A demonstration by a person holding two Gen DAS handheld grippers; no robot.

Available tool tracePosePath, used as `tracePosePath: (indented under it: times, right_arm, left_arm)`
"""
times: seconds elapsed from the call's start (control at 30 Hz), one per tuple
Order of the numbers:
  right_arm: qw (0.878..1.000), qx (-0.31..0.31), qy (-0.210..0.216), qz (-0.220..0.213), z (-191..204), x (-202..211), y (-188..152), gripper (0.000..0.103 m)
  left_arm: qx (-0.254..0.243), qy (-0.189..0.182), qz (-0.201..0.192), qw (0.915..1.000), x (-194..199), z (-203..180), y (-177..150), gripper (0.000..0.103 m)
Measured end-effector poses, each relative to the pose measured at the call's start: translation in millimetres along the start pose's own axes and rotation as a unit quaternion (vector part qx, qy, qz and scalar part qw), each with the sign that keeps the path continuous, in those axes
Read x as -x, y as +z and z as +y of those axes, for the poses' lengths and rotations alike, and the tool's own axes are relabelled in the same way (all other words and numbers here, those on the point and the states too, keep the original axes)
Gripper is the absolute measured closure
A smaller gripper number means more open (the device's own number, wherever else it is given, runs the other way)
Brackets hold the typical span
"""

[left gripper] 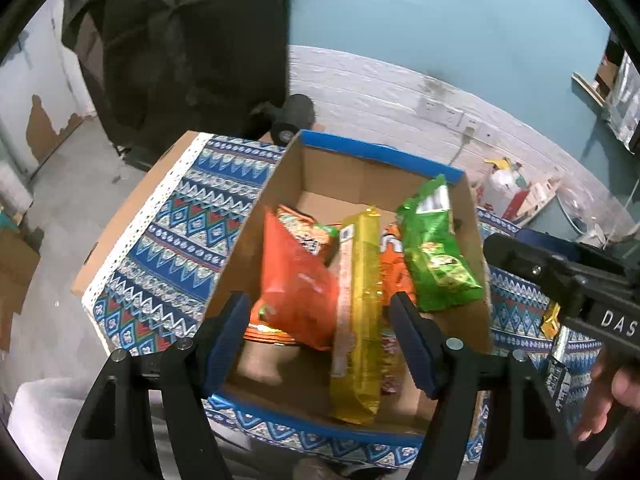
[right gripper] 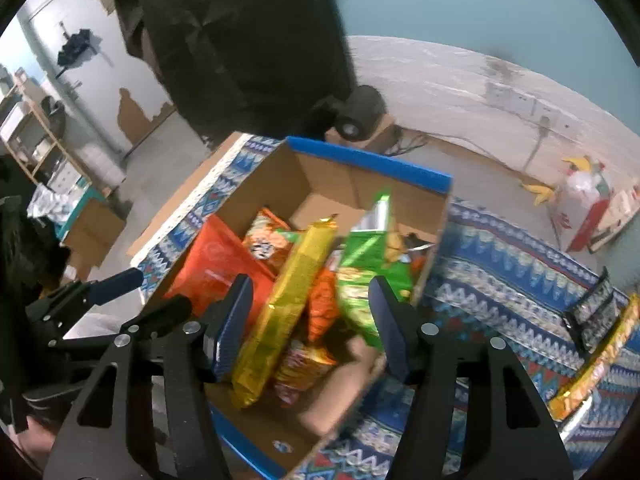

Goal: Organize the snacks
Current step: 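Open the left tool and the right tool, dropping snacks into the box, then move both tools back over the cloth toward the remaining snacks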

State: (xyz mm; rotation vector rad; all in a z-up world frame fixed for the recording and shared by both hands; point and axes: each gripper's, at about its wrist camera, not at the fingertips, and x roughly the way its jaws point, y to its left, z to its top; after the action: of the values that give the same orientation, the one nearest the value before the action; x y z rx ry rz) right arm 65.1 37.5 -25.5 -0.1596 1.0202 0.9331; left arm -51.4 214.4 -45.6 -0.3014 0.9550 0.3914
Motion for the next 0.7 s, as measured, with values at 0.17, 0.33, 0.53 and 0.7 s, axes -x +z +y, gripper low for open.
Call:
tracePosePath:
  times: [0.17, 0.33, 0.53, 0.7]
  right_arm:
    - [1.0, -0.015, -0.021, -0.007, -21, 18, -7, 0.037]
    - [0.998, -0.027, -0.047, -0.009, -45, 34, -16, 0.032]
    - [0.996, -0.049, -0.075, 0.001, -79, 46, -31, 0.032]
    - [0.993, -0.068, -0.092, 0.002, -109, 61, -47, 0.032]
  left_arm:
    - [-0.014, -0.021, 0.003, 0.9997, 1, -20, -2, 0.029]
    - [-0.039, -0.032, 0.008, 0.9987, -1, -46, -5, 0.029]
    - [-0.07, -0.054, 0.017, 0.9959, -4, -81, -11, 0.029]
    - [-0.104, -0.073, 0.027, 0.9915, -5, -116, -17, 0.029]
